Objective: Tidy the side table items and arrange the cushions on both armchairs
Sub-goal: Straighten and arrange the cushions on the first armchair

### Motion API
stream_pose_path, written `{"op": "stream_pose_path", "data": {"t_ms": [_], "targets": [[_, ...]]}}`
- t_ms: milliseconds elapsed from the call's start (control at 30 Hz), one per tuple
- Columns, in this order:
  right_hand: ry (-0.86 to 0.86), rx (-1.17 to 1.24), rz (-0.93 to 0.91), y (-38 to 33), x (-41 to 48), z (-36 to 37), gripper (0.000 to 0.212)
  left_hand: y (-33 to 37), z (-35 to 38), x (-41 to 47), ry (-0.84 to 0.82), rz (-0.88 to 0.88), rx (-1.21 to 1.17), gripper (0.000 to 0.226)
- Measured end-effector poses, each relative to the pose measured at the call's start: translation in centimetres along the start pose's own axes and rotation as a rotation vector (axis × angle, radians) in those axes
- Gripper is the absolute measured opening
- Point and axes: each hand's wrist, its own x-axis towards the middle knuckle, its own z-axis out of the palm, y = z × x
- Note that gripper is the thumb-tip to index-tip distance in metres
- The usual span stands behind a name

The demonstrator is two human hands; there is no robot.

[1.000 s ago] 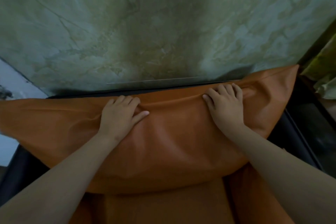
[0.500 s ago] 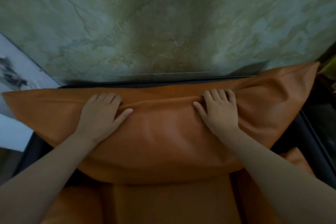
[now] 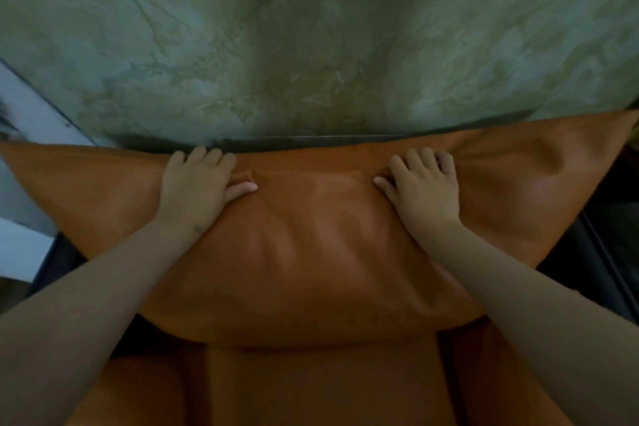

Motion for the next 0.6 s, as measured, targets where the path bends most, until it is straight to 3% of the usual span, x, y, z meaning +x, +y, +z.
{"op": "stream_pose_path", "data": {"t_ms": [100,167,333,600], "targets": [[0.073,0.167,-0.006,-0.9,-3.8,-2.0,0.035,0.9,-1.5,-3.0,0.105,-0.039,-0.154,0.062],[0.034,0.25,-0.068,-1.9,-6.8,-2.8,0.042,2.6,-2.2,-5.4,0.112,0.011,-0.224,0.065],[-0.224,0.17,-0.169,-2.7,-9.5,-0.6,0.061,5.7,0.1,-7.9,-0.091,0.274,-0.111,0.085],[-0.241,0.156,-0.146,-2.5,-6.3,1.9,0.062,5.0,3.1,-3.9,-0.154,0.273,-0.053,0.088]]}}
